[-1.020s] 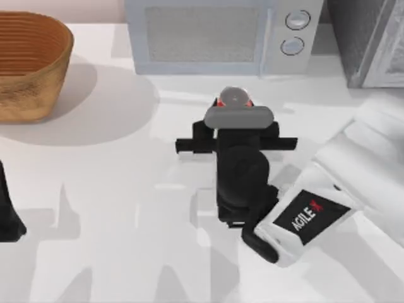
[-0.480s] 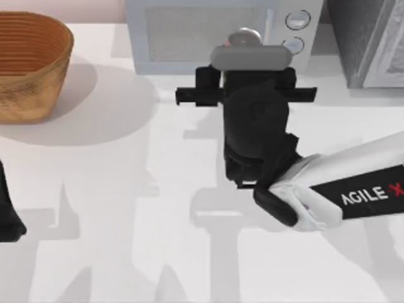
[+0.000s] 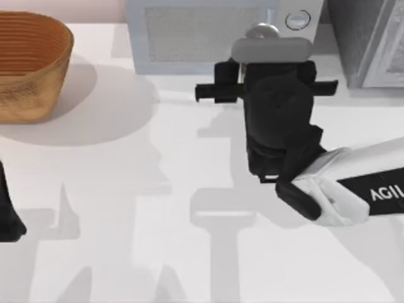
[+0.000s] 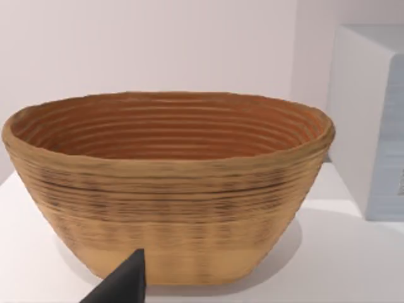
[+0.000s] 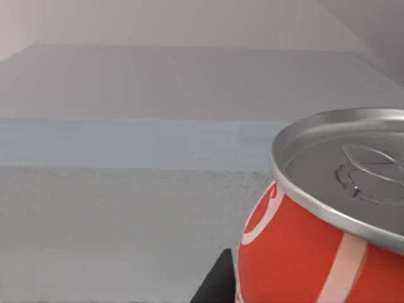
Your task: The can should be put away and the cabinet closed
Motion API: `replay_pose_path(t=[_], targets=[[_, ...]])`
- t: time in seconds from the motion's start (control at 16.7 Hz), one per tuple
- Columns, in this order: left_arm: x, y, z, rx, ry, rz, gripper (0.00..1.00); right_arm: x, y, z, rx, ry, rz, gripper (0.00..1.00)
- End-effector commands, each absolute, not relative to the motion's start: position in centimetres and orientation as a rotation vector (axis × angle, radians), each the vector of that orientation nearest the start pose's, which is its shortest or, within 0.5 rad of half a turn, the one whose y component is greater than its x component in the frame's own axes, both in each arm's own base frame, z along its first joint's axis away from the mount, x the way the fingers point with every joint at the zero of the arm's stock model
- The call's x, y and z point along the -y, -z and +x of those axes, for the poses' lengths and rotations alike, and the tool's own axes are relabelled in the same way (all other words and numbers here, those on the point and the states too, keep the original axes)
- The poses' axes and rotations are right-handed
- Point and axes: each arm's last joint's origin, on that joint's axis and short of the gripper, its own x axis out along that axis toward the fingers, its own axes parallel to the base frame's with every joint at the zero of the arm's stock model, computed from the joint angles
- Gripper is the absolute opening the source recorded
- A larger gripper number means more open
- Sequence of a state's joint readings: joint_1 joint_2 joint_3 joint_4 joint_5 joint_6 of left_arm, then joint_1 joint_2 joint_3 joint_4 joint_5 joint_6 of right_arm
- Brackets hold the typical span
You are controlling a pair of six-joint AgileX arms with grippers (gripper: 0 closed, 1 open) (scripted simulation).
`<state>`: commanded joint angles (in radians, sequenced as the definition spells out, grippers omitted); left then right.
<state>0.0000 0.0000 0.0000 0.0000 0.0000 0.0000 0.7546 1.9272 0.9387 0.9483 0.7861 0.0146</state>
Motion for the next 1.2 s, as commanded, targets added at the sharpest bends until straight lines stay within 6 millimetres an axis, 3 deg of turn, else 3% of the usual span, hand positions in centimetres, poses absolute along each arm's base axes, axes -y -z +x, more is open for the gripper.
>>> replay_pose_path(t=[0.3,0.48,0.66,0.78,0.96,1.2], targets=[[0.1,-16.0,10.6,0.000,0.000,0.000,1.00,-17.8,-22.1,28.1,-0.030,0.010,-0.029,0.00],[0.1,-16.0,10.6,0.000,0.000,0.000,1.00,-12.1,-25.4,24.6,0.006,0.009,-0.004,0.00],[0.1,-16.0,10.6,0.000,0.000,0.000,1.00,-6.9,-26.7,19.8,0.059,0.008,0.018,0.00],[0.1,-16.0,10.6,0.000,0.000,0.000,1.00,-4.3,-26.2,16.5,0.095,0.007,0.026,0.00],[0.1,-16.0,10.6,0.000,0.000,0.000,1.00,-1.9,-23.6,12.7,0.118,0.006,0.021,0.00],[0.1,-16.0,10.6,0.000,0.000,0.000,1.00,-0.4,-18.7,10.8,0.058,0.004,0.002,0.00]])
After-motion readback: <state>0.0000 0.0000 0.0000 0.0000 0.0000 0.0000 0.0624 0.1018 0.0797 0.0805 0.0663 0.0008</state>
